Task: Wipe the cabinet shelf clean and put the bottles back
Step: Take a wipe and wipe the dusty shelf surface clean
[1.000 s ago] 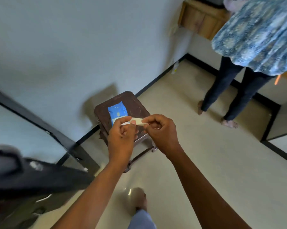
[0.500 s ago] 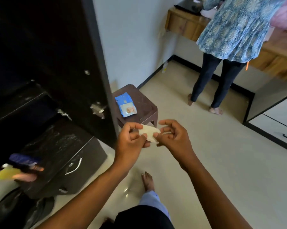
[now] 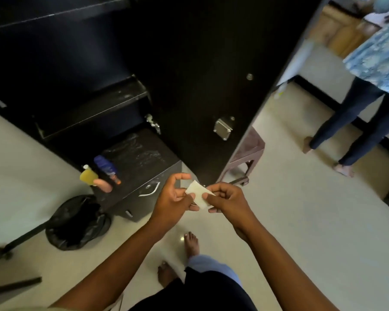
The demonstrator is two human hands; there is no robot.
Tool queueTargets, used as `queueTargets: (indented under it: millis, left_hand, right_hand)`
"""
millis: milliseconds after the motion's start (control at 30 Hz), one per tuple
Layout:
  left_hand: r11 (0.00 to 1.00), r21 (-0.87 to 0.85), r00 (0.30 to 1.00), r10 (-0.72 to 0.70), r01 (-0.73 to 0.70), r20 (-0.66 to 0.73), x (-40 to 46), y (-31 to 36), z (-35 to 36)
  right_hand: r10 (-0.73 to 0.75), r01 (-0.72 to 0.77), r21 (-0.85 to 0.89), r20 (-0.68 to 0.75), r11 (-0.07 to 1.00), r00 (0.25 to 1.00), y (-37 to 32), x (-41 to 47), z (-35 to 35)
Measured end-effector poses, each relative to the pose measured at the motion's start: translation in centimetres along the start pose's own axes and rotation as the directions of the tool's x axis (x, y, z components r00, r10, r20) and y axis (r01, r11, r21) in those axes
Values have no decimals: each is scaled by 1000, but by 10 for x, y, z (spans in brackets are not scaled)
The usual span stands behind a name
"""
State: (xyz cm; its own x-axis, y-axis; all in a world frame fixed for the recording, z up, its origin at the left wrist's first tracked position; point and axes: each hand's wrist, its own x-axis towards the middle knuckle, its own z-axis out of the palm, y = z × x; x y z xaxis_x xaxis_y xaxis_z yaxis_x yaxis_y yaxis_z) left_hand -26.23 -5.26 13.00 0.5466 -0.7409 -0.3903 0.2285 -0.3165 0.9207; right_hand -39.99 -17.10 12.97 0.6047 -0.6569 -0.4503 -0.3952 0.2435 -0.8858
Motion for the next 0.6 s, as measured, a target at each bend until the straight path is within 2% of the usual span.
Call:
queueTargets:
  millis: [233, 367, 500, 600]
  left_hand:
    - [998, 57, 962, -22, 39, -271, 33, -9, -65]
    - [940, 330, 923, 51, 84, -381, 57, -24, -93]
    - [871, 453, 928, -6, 188, -373, 85, -43, -94]
    - [721, 651, 954, -45, 236, -296, 116, -69, -92]
  right_hand:
    - [21, -19, -22, 120, 1000, 993, -20, 65, 63]
    - [2, 5, -60, 103, 998, 995, -26, 108, 93]
    - [-66, 74, -172, 49, 982, 997, -20, 156, 125]
    - [-123, 114, -327, -5, 938, 992, -7, 199, 151]
